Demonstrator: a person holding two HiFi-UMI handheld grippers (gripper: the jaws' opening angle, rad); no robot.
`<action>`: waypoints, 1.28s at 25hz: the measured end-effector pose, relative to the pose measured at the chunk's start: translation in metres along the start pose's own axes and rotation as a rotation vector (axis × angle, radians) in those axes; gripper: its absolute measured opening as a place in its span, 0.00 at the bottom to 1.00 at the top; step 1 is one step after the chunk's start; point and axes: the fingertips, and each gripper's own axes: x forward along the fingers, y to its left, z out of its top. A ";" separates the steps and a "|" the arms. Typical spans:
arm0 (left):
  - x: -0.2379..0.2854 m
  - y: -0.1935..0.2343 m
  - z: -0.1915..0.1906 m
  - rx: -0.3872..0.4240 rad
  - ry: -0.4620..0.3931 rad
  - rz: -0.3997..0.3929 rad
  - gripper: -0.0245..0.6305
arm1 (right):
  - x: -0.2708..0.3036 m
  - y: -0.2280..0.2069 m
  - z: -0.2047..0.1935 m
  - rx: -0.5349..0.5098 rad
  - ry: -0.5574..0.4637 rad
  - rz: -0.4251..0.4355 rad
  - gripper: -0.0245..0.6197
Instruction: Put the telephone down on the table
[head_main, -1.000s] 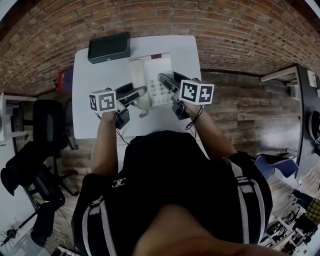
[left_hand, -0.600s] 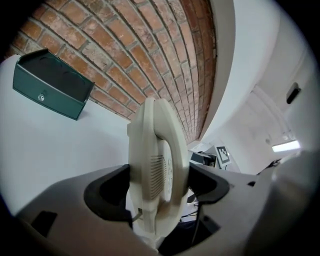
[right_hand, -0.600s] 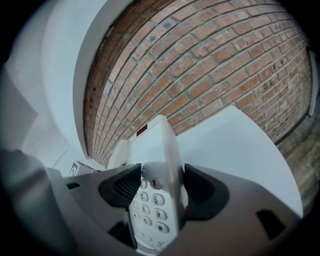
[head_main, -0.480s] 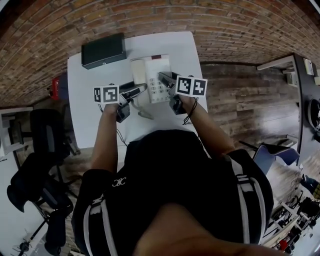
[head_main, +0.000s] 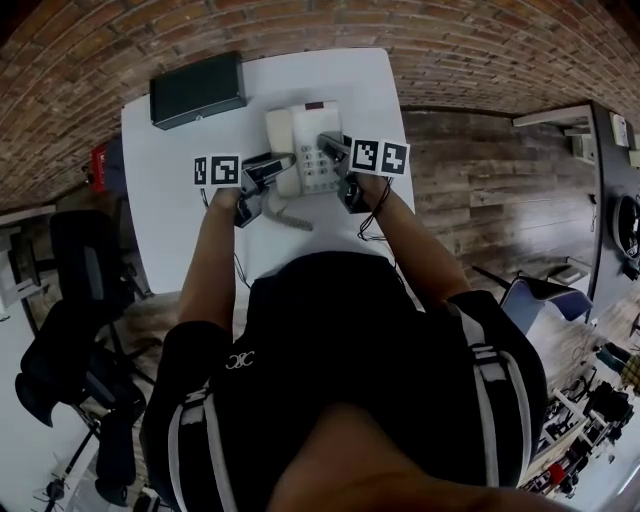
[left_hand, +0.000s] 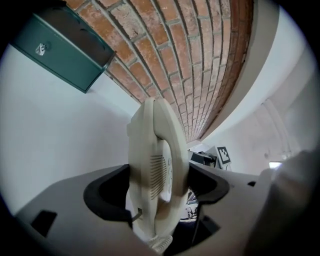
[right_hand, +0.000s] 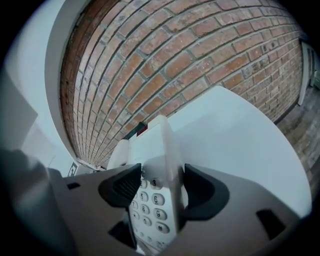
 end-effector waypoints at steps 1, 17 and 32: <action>0.002 0.004 0.000 -0.010 0.002 0.001 0.59 | 0.003 -0.004 -0.001 0.004 0.006 -0.004 0.40; 0.019 0.042 -0.014 -0.059 0.051 0.003 0.59 | 0.031 -0.032 -0.019 0.038 0.055 -0.035 0.40; -0.007 0.043 -0.003 0.052 -0.072 0.280 0.59 | 0.008 -0.029 -0.005 -0.098 -0.004 -0.071 0.40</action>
